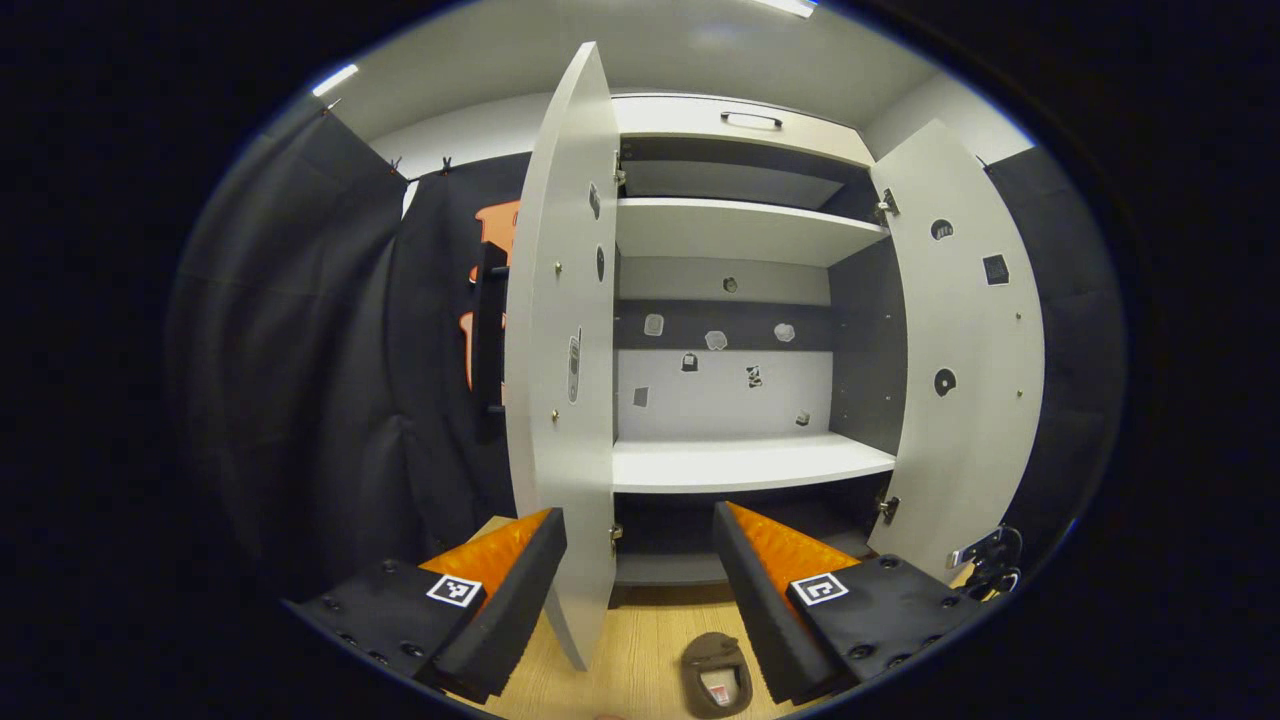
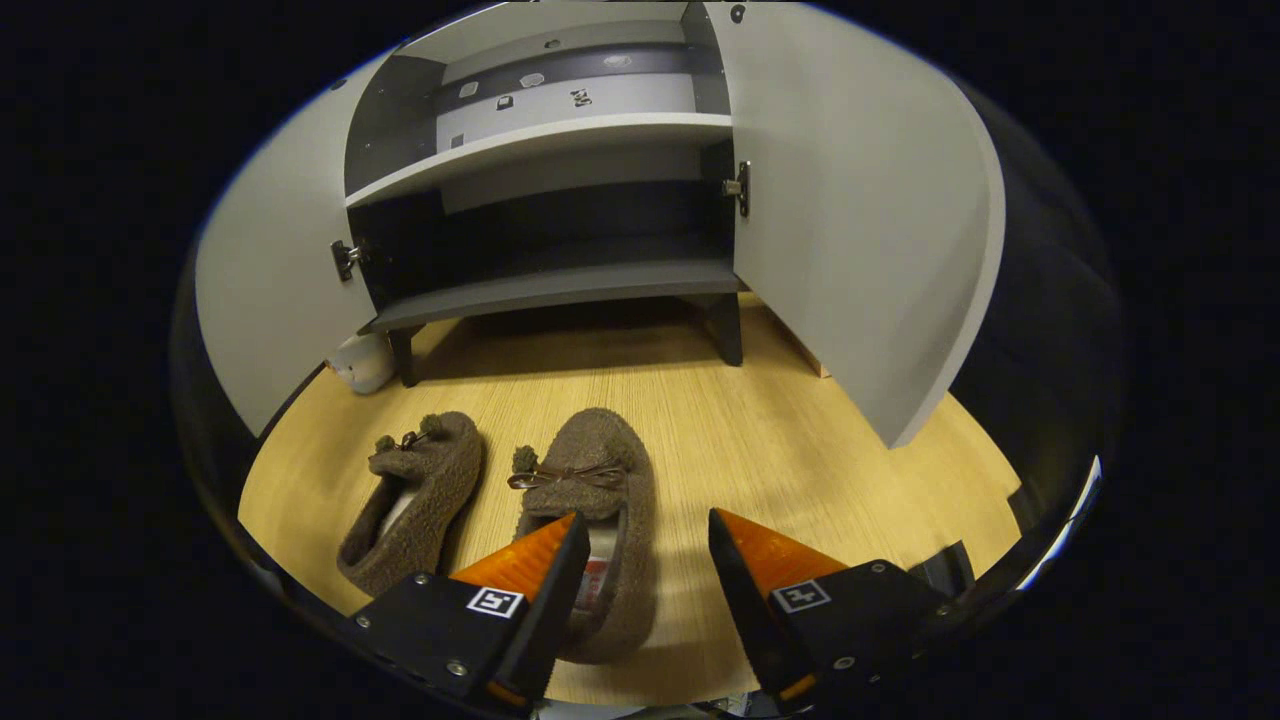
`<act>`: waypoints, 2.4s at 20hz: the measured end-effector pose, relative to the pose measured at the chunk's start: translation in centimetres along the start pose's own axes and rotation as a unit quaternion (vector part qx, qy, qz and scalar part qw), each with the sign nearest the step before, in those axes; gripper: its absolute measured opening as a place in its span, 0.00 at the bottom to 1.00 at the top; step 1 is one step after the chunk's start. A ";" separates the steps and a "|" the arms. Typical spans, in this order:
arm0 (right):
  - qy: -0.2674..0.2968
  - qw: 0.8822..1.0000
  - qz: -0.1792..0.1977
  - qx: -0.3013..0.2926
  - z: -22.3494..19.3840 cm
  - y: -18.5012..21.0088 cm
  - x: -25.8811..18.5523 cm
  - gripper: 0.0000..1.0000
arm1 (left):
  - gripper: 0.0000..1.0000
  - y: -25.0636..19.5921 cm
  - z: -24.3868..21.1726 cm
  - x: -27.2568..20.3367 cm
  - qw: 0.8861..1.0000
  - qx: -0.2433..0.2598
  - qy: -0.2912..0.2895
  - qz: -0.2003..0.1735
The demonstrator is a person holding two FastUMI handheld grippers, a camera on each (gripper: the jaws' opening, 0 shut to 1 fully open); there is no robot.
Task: Grab one shoe with the right hand and put it into the shoe cabinet, grab the other shoe with the left hand and put it into the shoe cabinet; then close the right door with the right hand and the left door with the left hand.
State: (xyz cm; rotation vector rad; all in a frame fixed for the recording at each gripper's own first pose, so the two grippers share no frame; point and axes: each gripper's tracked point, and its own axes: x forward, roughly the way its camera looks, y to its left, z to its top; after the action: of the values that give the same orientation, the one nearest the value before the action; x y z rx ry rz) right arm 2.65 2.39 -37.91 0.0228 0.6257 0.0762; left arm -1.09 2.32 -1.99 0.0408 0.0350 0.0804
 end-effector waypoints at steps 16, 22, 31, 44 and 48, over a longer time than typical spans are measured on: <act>0.008 1.000 -0.011 0.003 2.6 1.3 0.6 0.00 | 0.94 -0.5 -1.3 -0.6 1.000 -0.003 0.012 -0.004; -0.050 0.999 0.008 -0.011 12.2 4.4 -4.3 0.01 | 0.96 -0.1 -1.8 -0.9 1.000 -0.006 0.009 -0.001; -0.152 0.987 0.044 0.009 30.5 8.1 -8.5 0.00 | 0.96 0.4 -2.2 -1.7 1.000 -0.012 0.008 -0.001; -0.188 0.982 -0.015 0.006 49.4 6.5 2.6 0.00 | 0.96 1.8 -2.7 -1.8 1.000 -0.008 0.010 0.017; -0.145 0.988 -0.027 0.049 49.7 5.2 7.3 0.00 | 0.96 2.2 -2.6 -2.0 1.000 -0.005 0.008 0.023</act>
State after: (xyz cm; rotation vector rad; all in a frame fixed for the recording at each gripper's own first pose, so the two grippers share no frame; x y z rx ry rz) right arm 37.32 8.19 -1.65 0.1100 0.3381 -0.0097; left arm -3.32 4.45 -4.42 0.0308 0.0505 0.1266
